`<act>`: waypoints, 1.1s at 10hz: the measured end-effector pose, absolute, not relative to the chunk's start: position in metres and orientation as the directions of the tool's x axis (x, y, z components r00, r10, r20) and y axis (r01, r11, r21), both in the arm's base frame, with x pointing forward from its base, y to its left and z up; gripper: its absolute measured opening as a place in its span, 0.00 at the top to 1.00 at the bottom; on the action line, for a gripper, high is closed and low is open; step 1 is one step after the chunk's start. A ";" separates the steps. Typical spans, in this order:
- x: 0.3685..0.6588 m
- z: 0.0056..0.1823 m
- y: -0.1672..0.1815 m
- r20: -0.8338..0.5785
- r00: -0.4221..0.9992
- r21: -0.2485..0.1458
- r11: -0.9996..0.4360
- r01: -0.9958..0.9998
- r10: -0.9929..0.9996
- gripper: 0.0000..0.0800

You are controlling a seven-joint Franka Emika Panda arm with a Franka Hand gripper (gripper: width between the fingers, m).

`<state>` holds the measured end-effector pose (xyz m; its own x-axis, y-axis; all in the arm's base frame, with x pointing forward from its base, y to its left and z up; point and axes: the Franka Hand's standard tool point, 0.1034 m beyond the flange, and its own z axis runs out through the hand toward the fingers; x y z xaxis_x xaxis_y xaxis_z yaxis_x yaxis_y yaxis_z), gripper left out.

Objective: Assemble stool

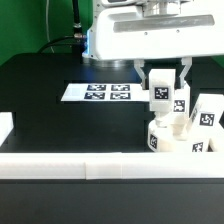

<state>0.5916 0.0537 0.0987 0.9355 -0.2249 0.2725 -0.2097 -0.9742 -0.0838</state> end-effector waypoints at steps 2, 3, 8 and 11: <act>0.589 0.096 0.054 0.268 0.937 -0.082 -0.974 -0.209 -0.223 0.58; 0.588 0.093 0.054 0.263 0.939 -0.079 -0.975 -0.209 -0.222 0.58; 0.590 0.086 0.060 0.260 0.942 -0.074 -0.977 -0.199 -0.212 0.58; 0.587 0.078 0.062 0.251 0.946 -0.068 -0.979 -0.192 -0.204 0.58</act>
Offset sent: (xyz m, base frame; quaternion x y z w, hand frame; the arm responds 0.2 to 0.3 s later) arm 0.0051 0.0028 -0.0094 -0.0092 0.0083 -0.0079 0.9999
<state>0.5874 0.0624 0.0784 0.9463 -0.2035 0.2510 -0.1924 -0.9789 -0.0685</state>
